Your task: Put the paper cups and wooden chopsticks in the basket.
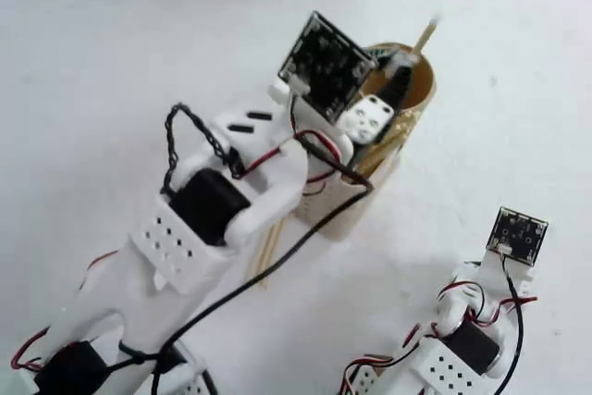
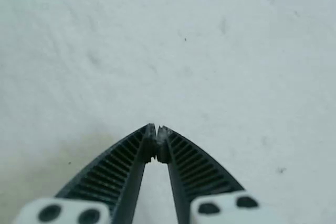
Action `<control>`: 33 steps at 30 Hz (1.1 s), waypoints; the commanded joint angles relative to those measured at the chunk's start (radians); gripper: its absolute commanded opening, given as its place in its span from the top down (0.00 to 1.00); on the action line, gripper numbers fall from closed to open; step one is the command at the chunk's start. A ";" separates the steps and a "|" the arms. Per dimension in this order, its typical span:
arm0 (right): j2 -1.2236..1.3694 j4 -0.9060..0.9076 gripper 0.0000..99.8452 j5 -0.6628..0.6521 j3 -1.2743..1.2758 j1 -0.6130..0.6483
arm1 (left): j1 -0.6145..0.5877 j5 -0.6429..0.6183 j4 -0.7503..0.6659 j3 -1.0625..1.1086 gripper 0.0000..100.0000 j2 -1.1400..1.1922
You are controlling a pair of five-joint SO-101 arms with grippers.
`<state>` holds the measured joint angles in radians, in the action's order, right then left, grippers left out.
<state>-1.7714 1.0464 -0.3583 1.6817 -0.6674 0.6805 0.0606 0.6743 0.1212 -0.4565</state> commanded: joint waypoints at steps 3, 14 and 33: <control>0.004 0.002 0.98 -0.009 0.011 -0.004 | -0.096 -0.028 -0.023 -0.037 0.91 0.019; 0.004 0.002 0.98 -0.009 0.011 -0.004 | -0.222 0.183 0.285 -0.189 0.83 0.180; 0.004 0.002 0.98 -0.009 0.011 -0.004 | -0.220 0.295 1.111 -1.206 0.85 0.885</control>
<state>-1.7714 1.0464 -0.3583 1.6817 -0.6674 0.4611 0.3460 1.7791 -1.0388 0.4258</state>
